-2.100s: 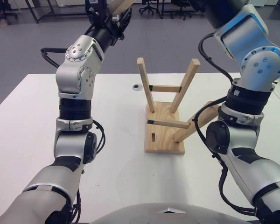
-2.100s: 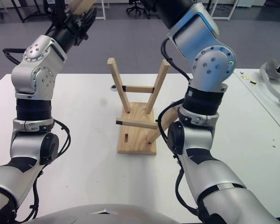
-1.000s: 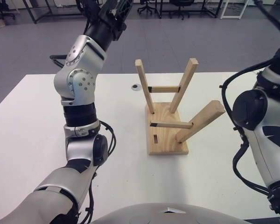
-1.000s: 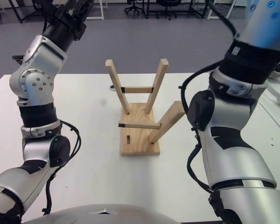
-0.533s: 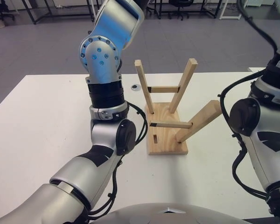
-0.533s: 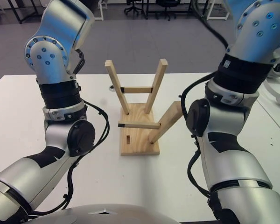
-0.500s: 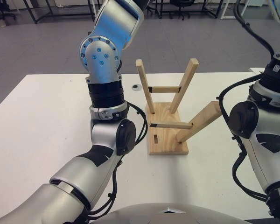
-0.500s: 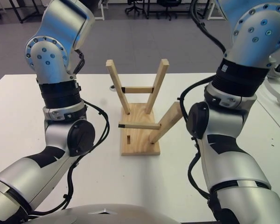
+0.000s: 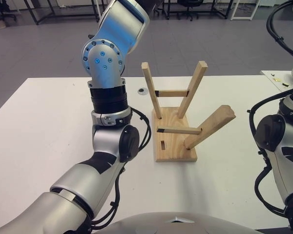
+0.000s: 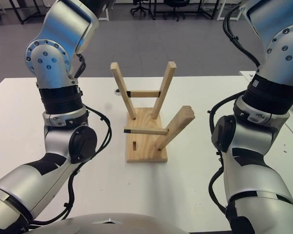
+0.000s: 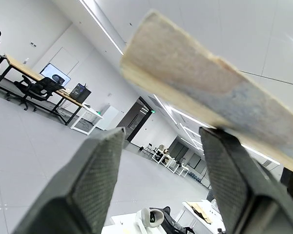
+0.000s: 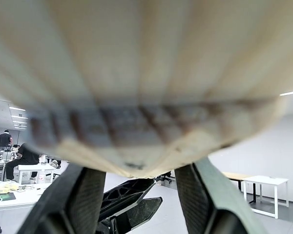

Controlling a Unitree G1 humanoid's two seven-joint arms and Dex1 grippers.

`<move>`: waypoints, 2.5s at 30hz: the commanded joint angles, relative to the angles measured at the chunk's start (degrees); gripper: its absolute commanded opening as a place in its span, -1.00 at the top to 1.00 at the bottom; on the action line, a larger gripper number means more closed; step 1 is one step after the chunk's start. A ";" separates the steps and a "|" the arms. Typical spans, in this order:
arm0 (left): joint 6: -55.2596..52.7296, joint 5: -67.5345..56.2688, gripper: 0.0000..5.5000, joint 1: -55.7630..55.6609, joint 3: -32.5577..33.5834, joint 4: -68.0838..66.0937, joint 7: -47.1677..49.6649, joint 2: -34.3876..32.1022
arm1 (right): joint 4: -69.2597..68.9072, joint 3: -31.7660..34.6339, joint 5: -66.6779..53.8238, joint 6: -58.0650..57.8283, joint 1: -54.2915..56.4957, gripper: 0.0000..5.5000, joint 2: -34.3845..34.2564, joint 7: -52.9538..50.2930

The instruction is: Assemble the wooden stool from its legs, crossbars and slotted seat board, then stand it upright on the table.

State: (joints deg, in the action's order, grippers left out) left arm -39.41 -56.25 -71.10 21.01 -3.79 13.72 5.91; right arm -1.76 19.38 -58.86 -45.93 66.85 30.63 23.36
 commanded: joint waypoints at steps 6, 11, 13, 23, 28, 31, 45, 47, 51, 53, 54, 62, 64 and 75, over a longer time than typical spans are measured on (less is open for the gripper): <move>2.59 -2.45 -0.02 -1.52 1.93 4.15 0.98 -2.81 | -2.21 -3.44 -3.69 -6.39 -8.64 0.40 -2.14 -0.25; 2.49 -3.42 -0.02 4.14 0.32 3.49 -0.02 -1.17 | -0.22 -2.22 -3.39 -3.30 -5.14 0.77 -4.97 -2.56; 3.44 -1.56 -0.02 8.21 2.62 2.82 1.64 -4.24 | 0.46 -2.27 -2.22 -2.85 -5.01 0.98 -4.98 -3.46; 1.57 0.58 -0.02 15.70 7.47 1.85 -6.74 -22.11 | 2.72 1.92 2.87 0.50 -6.66 0.99 -2.20 -6.86; -2.85 4.03 -0.02 31.26 1.63 7.11 -16.70 -26.99 | 0.45 6.02 4.25 1.44 -11.65 0.99 -1.49 -11.10; -3.89 6.90 -0.02 38.54 -4.67 12.58 -25.05 -30.58 | -3.28 6.41 5.38 0.73 -16.01 0.99 1.18 -10.36; -0.60 21.13 -0.02 45.93 -36.03 17.15 -76.21 -50.91 | -3.74 9.25 8.87 2.01 -25.79 0.99 4.22 -9.66; 0.45 23.08 -0.02 42.54 -38.46 14.18 -78.70 -48.60 | -3.69 9.36 8.86 2.25 -25.89 0.99 3.93 -9.72; -0.12 24.91 -0.02 36.02 -40.88 7.76 -81.06 -42.99 | -4.05 9.47 8.82 2.83 -26.44 0.99 3.13 -10.01; -0.08 26.77 -0.02 34.83 -43.38 6.54 -83.17 -42.31 | -4.07 9.48 8.88 3.09 -26.55 0.99 2.82 -10.12; -0.04 27.69 -0.02 34.62 -44.81 6.38 -84.36 -42.23 | -4.10 9.53 8.90 3.17 -26.62 0.99 2.75 -10.21; 1.98 36.76 -0.02 32.93 -52.22 1.28 -80.79 -32.77 | -3.51 8.88 9.29 3.80 -25.97 0.99 2.35 -10.18; 2.30 39.43 -0.02 32.71 -53.04 -0.08 -78.31 -30.38 | -3.48 8.64 9.25 3.90 -25.78 0.99 2.23 -10.16; 1.72 47.08 0.27 33.74 -55.67 -0.37 -75.72 -29.10 | -3.69 8.31 9.09 5.07 -24.92 1.00 1.56 -10.55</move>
State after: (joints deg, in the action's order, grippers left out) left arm -37.33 -10.72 -36.98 -33.72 -4.61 -61.98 -22.32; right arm -5.24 27.90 -49.68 -41.44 40.42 32.74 13.21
